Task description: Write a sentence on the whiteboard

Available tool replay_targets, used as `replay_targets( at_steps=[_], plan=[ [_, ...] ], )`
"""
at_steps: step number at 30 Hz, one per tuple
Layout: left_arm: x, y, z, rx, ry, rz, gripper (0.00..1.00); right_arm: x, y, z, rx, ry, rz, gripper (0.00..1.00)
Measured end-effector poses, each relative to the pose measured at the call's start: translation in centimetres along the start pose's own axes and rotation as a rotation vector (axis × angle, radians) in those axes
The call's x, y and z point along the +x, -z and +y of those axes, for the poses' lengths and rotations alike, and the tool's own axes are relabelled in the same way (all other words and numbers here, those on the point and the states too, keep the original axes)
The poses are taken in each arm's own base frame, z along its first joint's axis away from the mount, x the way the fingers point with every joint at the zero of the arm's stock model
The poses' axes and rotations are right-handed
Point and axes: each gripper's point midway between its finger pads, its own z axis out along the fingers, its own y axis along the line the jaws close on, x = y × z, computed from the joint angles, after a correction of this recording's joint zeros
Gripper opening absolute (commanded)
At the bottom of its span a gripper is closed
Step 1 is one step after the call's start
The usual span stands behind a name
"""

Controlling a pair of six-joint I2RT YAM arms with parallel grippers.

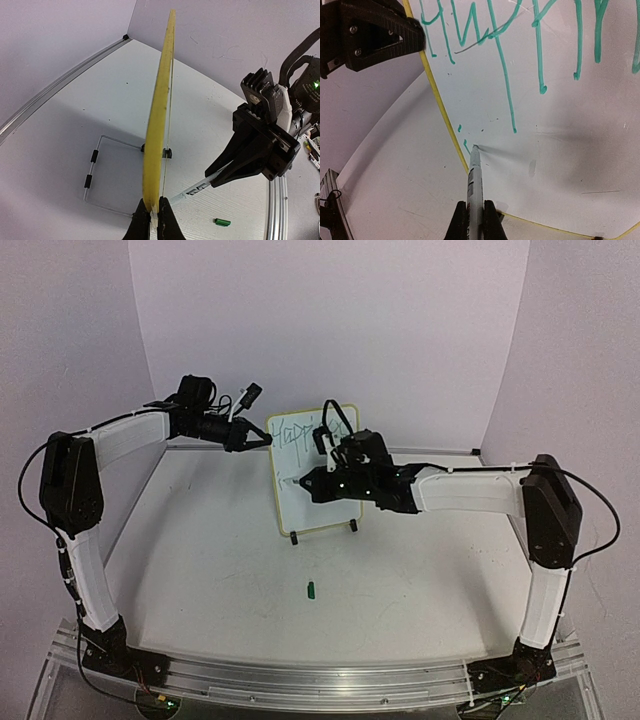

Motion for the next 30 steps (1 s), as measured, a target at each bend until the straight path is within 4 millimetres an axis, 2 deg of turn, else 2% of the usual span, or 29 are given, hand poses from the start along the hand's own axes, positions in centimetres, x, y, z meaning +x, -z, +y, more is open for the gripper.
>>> replay_targets(
  at_steps=[11,30],
  plan=[
    [0.0,0.0,0.0,0.000,0.000,0.000,0.00,1.5,-0.2,-0.6,0.017,-0.010,0.033,0.00],
    [0.0,0.0,0.0,0.000,0.000,0.000,0.00,1.3,-0.2,-0.6,0.017,-0.010,0.030,0.00]
  ],
)
